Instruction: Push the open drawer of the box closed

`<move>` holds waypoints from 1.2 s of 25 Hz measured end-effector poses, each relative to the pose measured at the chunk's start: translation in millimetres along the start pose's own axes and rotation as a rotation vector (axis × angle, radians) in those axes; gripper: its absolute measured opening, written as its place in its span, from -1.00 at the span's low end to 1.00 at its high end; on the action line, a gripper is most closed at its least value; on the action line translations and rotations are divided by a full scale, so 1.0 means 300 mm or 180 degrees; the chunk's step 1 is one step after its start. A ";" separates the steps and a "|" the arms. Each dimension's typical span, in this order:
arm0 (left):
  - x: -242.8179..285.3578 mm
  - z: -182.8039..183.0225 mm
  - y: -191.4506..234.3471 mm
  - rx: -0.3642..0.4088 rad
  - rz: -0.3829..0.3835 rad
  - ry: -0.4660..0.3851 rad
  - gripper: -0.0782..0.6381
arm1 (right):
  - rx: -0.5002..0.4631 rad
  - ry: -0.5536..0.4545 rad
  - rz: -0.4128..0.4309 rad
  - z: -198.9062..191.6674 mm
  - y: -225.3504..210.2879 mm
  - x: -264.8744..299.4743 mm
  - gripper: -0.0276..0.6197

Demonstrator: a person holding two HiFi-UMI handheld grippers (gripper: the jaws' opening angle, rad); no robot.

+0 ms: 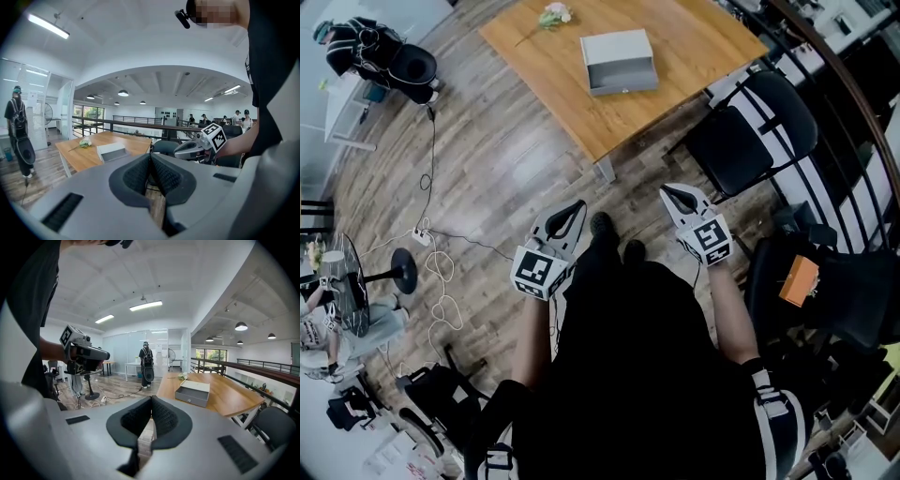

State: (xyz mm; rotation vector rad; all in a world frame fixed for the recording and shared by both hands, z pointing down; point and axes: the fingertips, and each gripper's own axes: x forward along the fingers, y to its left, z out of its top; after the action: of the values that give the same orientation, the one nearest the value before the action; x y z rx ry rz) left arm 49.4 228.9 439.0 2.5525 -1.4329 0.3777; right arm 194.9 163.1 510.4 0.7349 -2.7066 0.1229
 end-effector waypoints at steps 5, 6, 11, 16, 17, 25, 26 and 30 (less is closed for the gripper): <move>0.050 0.017 0.045 -0.0016 -0.0004 -0.0037 -0.72 | -0.0082 0.0040 0.0014 0.015 -0.034 0.045 -0.87; 0.064 0.021 0.058 -0.0016 -0.0012 -0.0047 -0.72 | -0.0089 0.0046 0.0009 0.016 -0.045 0.056 -0.87; 0.146 0.024 0.140 -0.0033 -0.0104 -0.0074 -0.72 | -0.0090 0.0120 -0.0062 0.020 -0.121 0.122 -0.87; 0.211 0.035 0.272 -0.0079 -0.0162 -0.0076 -0.72 | -0.0115 0.0177 -0.0082 0.052 -0.173 0.233 -0.87; 0.226 0.036 0.301 -0.0082 -0.0181 -0.0067 -0.72 | -0.0113 0.0190 -0.0093 0.063 -0.184 0.262 -0.87; 0.401 0.103 0.603 -0.0070 -0.0384 -0.0043 -0.72 | -0.0106 0.0230 -0.0196 0.195 -0.318 0.544 -0.87; 0.429 0.119 0.645 -0.0058 -0.0416 -0.0051 -0.72 | -0.0123 0.0225 -0.0213 0.219 -0.342 0.582 -0.87; 0.533 0.181 0.770 -0.0041 -0.0598 -0.0089 -0.72 | -0.0109 0.0192 -0.0295 0.295 -0.423 0.713 -0.87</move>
State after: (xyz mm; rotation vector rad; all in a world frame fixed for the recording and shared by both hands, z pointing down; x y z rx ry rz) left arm -61.4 -34.7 446.4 2.6628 -1.1861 0.3030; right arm 59.6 -63.3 499.1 0.8314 -2.6061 0.0750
